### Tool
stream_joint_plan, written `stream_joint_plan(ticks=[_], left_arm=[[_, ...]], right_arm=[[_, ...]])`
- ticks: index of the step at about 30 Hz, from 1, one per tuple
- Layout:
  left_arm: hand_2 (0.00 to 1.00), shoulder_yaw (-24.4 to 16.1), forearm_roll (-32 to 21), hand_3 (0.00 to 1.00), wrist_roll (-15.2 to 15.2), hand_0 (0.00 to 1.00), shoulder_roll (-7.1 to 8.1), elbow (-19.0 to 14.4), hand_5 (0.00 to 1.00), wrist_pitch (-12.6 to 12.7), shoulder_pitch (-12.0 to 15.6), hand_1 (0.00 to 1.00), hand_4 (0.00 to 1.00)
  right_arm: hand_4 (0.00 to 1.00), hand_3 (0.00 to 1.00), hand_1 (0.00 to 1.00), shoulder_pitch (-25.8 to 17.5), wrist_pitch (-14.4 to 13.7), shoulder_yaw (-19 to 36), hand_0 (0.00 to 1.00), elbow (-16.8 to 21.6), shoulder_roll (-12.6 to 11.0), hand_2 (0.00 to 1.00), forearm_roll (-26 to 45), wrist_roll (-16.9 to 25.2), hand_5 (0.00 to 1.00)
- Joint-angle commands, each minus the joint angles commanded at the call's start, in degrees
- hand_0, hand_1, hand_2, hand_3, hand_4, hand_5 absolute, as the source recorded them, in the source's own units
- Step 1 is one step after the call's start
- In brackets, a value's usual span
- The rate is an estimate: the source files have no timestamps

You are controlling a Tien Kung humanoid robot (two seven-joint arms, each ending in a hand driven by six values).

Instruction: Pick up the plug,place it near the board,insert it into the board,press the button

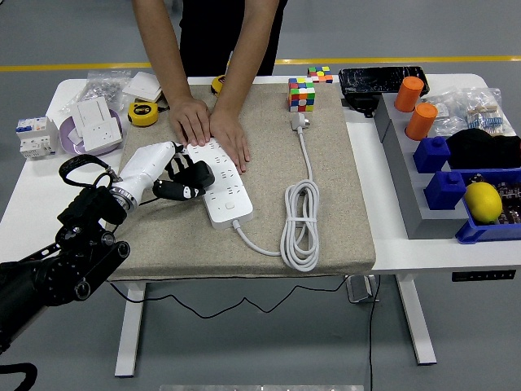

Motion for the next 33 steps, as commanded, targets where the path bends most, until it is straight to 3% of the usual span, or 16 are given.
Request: stream_joint_plan(ticks=[33], left_arm=[[0.313, 1.9, 1.7, 0.400, 0.1, 0.430, 0.25, 2.4, 0.087, -0.4, -2.5, 0.333, 0.626]], right_arm=[[0.998, 0.763, 0.755, 0.2, 0.0, -0.6, 0.847, 0.0, -0.1, 0.739, 0.5, 0.1, 0.777]])
